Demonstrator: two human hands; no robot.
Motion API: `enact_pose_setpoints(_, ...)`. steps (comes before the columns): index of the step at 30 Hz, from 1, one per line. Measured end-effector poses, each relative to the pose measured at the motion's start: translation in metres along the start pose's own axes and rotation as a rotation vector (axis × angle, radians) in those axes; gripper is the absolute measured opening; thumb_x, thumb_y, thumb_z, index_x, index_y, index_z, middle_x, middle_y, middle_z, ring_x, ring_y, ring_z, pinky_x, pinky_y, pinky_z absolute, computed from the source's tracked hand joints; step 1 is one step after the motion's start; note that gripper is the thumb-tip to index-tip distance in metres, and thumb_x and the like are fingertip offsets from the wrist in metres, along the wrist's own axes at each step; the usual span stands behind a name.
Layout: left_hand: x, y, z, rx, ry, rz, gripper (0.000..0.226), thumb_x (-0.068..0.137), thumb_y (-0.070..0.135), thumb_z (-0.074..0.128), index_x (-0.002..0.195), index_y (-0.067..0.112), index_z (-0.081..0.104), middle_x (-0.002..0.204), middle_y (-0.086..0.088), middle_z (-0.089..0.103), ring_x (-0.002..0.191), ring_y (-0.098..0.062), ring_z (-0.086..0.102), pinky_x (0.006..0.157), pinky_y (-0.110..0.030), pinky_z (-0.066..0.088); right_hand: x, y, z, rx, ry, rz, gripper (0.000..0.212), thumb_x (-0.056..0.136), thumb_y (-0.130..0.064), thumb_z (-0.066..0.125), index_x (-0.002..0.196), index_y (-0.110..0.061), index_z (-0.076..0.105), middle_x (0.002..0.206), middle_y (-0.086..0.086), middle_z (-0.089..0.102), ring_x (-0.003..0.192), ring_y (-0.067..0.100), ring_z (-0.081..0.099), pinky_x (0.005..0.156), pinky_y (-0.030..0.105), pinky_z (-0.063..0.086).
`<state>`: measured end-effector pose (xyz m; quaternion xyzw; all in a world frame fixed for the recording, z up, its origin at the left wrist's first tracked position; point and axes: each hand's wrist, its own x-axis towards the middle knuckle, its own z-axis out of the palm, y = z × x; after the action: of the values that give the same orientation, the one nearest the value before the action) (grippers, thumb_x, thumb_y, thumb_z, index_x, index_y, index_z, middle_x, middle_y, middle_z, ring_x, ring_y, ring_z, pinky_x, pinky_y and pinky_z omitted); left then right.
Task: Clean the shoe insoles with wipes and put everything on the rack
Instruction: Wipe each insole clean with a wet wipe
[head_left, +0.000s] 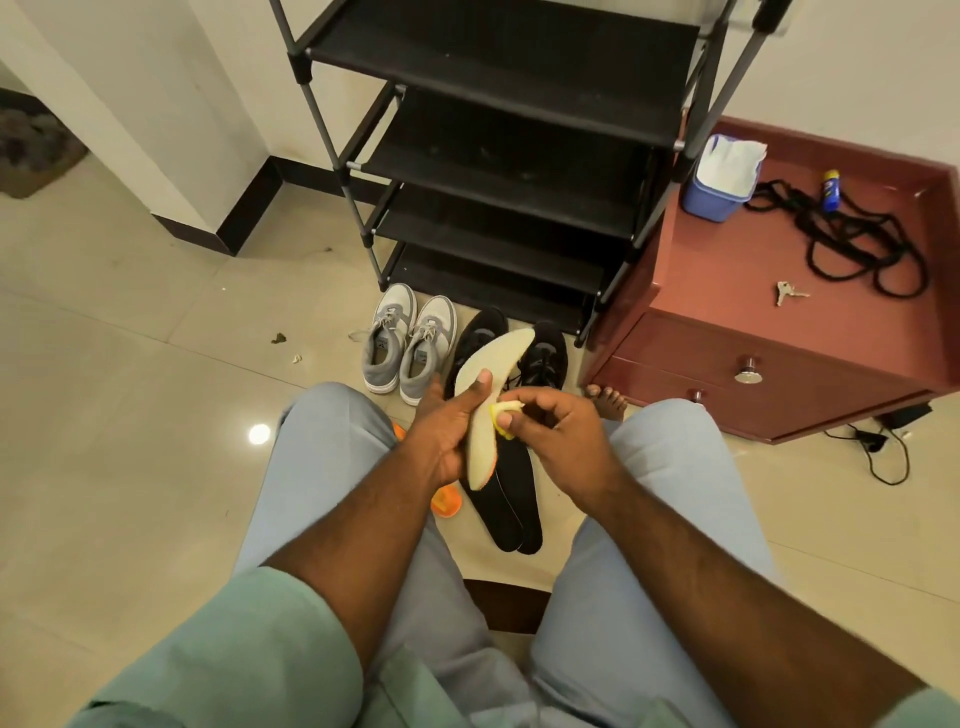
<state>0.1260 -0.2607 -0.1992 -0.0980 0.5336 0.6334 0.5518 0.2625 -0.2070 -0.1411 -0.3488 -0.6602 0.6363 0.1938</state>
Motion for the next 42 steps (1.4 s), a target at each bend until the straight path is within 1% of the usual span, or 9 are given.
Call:
enact_pose_setpoints(3, -0.001, 0.002, 0.0, 0.023, 0.045, 0.062, 0.094, 0.083, 0.006, 0.074, 0.153, 0.038, 0.019, 0.125, -0.009, 0.063, 0.107, -0.036, 0.065, 0.071, -0.051, 0.057, 0.008, 0.004, -0.007, -0.012, 0.081, 0.013, 0.02, 0.086, -0.008, 0.067, 0.1, -0.023, 0.069, 0.099, 0.0, 0.07, 0.093, 0.015, 0.066, 0.083, 0.041, 0.057)
enact_pose_setpoints(6, 0.001, 0.0, -0.003, -0.001, 0.063, 0.155, 0.069, 0.087, -0.001, 0.069, 0.144, 0.026, 0.042, 0.126, -0.013, 0.066, 0.107, -0.037, 0.066, 0.075, -0.054, 0.059, 0.012, 0.009, -0.006, -0.056, 0.075, 0.003, 0.019, 0.085, -0.009, 0.068, 0.101, -0.018, 0.07, 0.102, 0.003, 0.066, 0.096, 0.017, 0.062, 0.083, 0.041, 0.055)
enact_pose_setpoints(18, -0.01, 0.005, 0.007, -0.172, -0.181, -0.071, 0.054, 0.104, 0.044, 0.033, 0.141, 0.01, 0.051, 0.119, -0.009, 0.067, 0.11, -0.025, 0.062, 0.097, -0.04, 0.049, 0.022, 0.02, 0.012, -0.299, 0.031, -0.059, 0.021, 0.084, -0.006, 0.067, 0.103, -0.013, 0.072, 0.101, -0.003, 0.065, 0.095, 0.011, 0.06, 0.089, 0.03, 0.05)
enact_pose_setpoints(21, -0.008, 0.011, 0.003, -0.194, -0.194, -0.066, 0.051, 0.105, 0.047, 0.028, 0.123, 0.013, 0.061, 0.103, -0.007, 0.075, 0.107, -0.024, 0.063, 0.095, -0.042, 0.046, 0.011, 0.025, 0.013, -0.599, -0.065, -0.246, 0.02, 0.084, -0.017, 0.065, 0.103, -0.02, 0.072, 0.099, -0.007, 0.066, 0.094, 0.014, 0.058, 0.084, 0.042, 0.048)
enact_pose_setpoints(24, -0.012, 0.005, 0.006, -0.176, -0.209, -0.054, 0.051, 0.105, 0.045, 0.03, 0.141, 0.015, 0.05, 0.122, -0.007, 0.07, 0.11, -0.025, 0.065, 0.095, -0.042, 0.049, 0.023, 0.03, 0.007, -0.634, 0.095, -0.174, 0.019, 0.086, -0.018, 0.063, 0.103, -0.019, 0.07, 0.098, -0.002, 0.066, 0.093, 0.02, 0.058, 0.082, 0.049, 0.048)
enact_pose_setpoints(31, -0.011, 0.006, 0.005, -0.241, -0.199, -0.09, 0.061, 0.102, 0.053, 0.03, 0.144, 0.013, 0.048, 0.137, -0.01, 0.06, 0.121, -0.027, 0.06, 0.084, -0.042, 0.056, -0.001, 0.014, 0.02, -0.663, -0.078, -0.326, 0.021, 0.084, -0.009, 0.064, 0.104, -0.014, 0.071, 0.098, 0.003, 0.068, 0.092, 0.017, 0.054, 0.08, 0.032, 0.046)
enact_pose_setpoints(36, -0.017, 0.005, 0.009, -0.277, -0.195, -0.038, 0.05, 0.105, 0.047, 0.027, 0.138, 0.018, 0.05, 0.119, -0.01, 0.07, 0.112, -0.028, 0.062, 0.09, -0.043, 0.049, 0.019, 0.028, 0.005, -0.689, 0.111, -0.123, 0.025, 0.089, -0.013, 0.061, 0.113, -0.017, 0.067, 0.105, 0.001, 0.065, 0.096, 0.019, 0.055, 0.085, 0.041, 0.048)
enact_pose_setpoints(40, -0.017, 0.01, 0.004, -0.237, -0.179, -0.074, 0.06, 0.103, 0.054, 0.026, 0.131, 0.011, 0.057, 0.111, -0.009, 0.073, 0.105, -0.026, 0.065, 0.086, -0.041, 0.051, -0.001, 0.016, 0.016, -0.718, -0.15, -0.344, 0.019, 0.085, -0.013, 0.062, 0.102, -0.012, 0.07, 0.095, 0.003, 0.067, 0.092, 0.015, 0.052, 0.08, 0.017, 0.038)
enact_pose_setpoints(42, -0.018, 0.01, 0.004, -0.202, -0.174, -0.096, 0.064, 0.102, 0.056, 0.027, 0.136, 0.01, 0.055, 0.114, -0.008, 0.073, 0.105, -0.025, 0.065, 0.087, -0.042, 0.052, 0.001, 0.018, 0.015, -0.736, -0.17, -0.375, 0.019, 0.083, -0.015, 0.061, 0.1, -0.013, 0.07, 0.092, 0.002, 0.067, 0.09, 0.018, 0.054, 0.078, 0.022, 0.04)
